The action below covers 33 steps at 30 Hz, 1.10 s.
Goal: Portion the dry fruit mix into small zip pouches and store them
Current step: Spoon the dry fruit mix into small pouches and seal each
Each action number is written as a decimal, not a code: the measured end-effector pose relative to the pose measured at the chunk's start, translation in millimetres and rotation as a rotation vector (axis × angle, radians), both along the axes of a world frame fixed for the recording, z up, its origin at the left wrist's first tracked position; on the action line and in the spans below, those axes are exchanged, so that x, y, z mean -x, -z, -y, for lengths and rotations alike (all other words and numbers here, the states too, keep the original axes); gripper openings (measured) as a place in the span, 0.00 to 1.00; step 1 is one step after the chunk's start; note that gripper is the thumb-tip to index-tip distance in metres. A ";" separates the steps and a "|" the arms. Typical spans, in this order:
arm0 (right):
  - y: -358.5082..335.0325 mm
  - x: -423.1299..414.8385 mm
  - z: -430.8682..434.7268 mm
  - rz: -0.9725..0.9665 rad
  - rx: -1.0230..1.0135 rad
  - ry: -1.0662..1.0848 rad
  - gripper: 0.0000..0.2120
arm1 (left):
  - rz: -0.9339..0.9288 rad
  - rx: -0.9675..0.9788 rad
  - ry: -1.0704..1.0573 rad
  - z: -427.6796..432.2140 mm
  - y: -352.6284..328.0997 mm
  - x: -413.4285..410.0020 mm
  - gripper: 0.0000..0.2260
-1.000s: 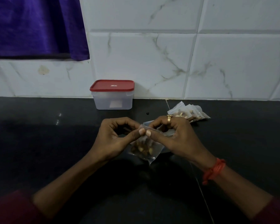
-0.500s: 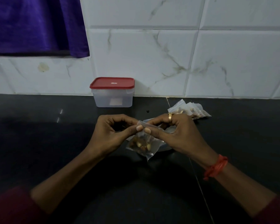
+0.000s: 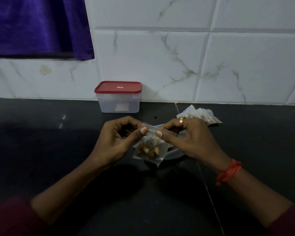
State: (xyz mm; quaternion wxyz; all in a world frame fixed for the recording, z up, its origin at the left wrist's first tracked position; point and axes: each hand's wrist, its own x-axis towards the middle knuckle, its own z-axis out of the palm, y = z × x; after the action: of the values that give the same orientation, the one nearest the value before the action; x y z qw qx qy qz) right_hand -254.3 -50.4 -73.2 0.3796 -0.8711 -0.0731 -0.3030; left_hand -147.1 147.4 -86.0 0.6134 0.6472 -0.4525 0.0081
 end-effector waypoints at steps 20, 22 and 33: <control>-8.4 3.2 3.7 -0.103 -0.182 -0.014 0.11 | -0.135 0.096 0.000 -0.2 -0.9 -4.2 0.05; -7.7 2.0 2.6 -0.088 -0.151 -0.006 0.11 | -0.137 0.084 -0.001 -0.5 0.0 -4.1 0.06; -10.4 4.3 -2.3 -0.130 -0.249 -0.006 0.13 | -0.184 0.097 0.001 2.8 -1.9 0.2 0.08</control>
State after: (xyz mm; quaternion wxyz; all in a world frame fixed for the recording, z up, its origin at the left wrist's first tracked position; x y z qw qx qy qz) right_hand -258.5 -48.1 -62.8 0.4896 -0.8348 -0.0128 -0.2515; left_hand -147.3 144.6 -84.1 0.6828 0.6147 -0.3939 -0.0298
